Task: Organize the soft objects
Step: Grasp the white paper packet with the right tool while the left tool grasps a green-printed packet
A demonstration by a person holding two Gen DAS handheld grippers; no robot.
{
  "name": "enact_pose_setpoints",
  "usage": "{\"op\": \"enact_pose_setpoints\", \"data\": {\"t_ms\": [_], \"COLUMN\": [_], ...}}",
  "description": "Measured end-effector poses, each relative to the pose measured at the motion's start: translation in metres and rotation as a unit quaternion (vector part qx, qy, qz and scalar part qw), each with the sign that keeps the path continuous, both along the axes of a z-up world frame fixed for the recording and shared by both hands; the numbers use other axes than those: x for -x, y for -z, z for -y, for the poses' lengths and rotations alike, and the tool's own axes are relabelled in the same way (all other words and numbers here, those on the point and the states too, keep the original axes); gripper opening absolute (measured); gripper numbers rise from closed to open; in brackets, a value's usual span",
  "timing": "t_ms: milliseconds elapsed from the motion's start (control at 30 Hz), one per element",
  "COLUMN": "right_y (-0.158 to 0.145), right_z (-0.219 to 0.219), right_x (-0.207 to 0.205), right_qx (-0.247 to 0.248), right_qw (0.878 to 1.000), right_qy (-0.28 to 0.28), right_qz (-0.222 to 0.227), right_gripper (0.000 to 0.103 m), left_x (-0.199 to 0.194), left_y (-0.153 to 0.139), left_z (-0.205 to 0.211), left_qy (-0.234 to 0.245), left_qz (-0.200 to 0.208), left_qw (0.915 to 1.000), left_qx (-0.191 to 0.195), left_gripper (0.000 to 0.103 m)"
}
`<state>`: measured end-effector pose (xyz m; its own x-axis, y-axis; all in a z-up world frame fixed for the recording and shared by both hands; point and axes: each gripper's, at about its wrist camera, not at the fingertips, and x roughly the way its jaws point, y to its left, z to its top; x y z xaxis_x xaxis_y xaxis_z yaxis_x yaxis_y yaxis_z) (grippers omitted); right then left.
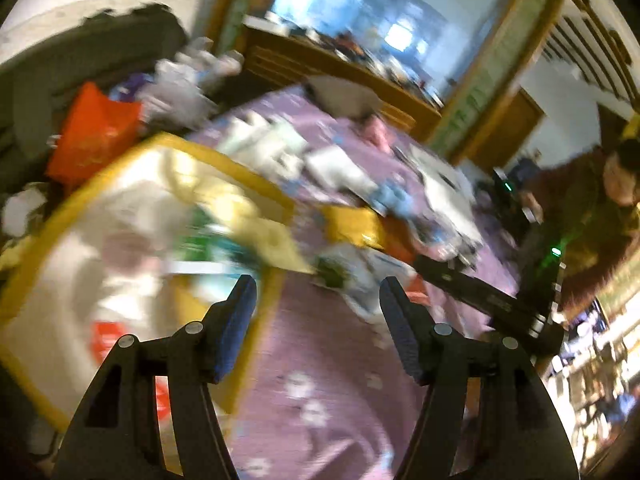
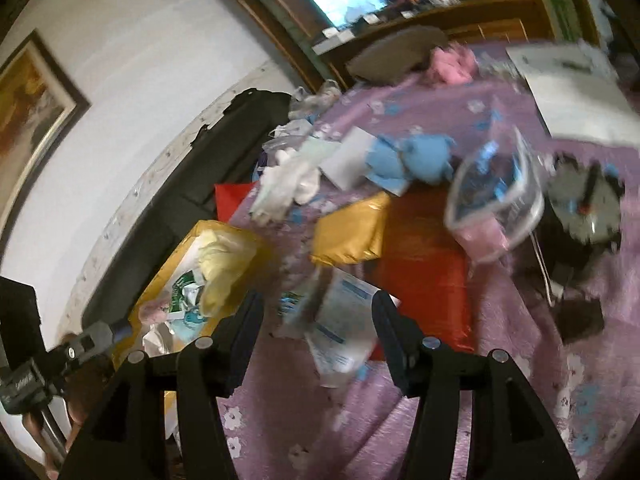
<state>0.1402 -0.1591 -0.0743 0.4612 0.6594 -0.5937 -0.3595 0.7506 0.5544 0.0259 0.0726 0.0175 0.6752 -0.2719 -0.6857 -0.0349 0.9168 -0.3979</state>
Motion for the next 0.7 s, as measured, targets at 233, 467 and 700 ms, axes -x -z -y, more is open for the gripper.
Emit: {"op": "enact_pose_setpoints", "data": {"t_ms": [233, 467, 700], "right_y": [0.028, 0.038, 0.047], "right_z": [0.004, -0.003, -0.014], "right_x": [-0.008, -0.001, -0.007], "right_qx": [-0.028, -0.025, -0.043], "right_qw": [0.996, 0.994, 0.992], "right_qy": [0.014, 0.007, -0.008], "right_qz": [-0.079, -0.109, -0.118], "right_gripper": [0.055, 0.049, 0.043], "left_x": [-0.071, -0.103, -0.129], "left_y": [0.030, 0.043, 0.068], "left_z": [0.033, 0.036, 0.052], "left_qy": [0.038, 0.041, 0.075], "left_qz": [-0.070, -0.105, -0.143], "left_qw": [0.9965, 0.9930, 0.9865], "left_qx": [0.024, 0.035, 0.028], "left_gripper": [0.065, 0.065, 0.065]}}
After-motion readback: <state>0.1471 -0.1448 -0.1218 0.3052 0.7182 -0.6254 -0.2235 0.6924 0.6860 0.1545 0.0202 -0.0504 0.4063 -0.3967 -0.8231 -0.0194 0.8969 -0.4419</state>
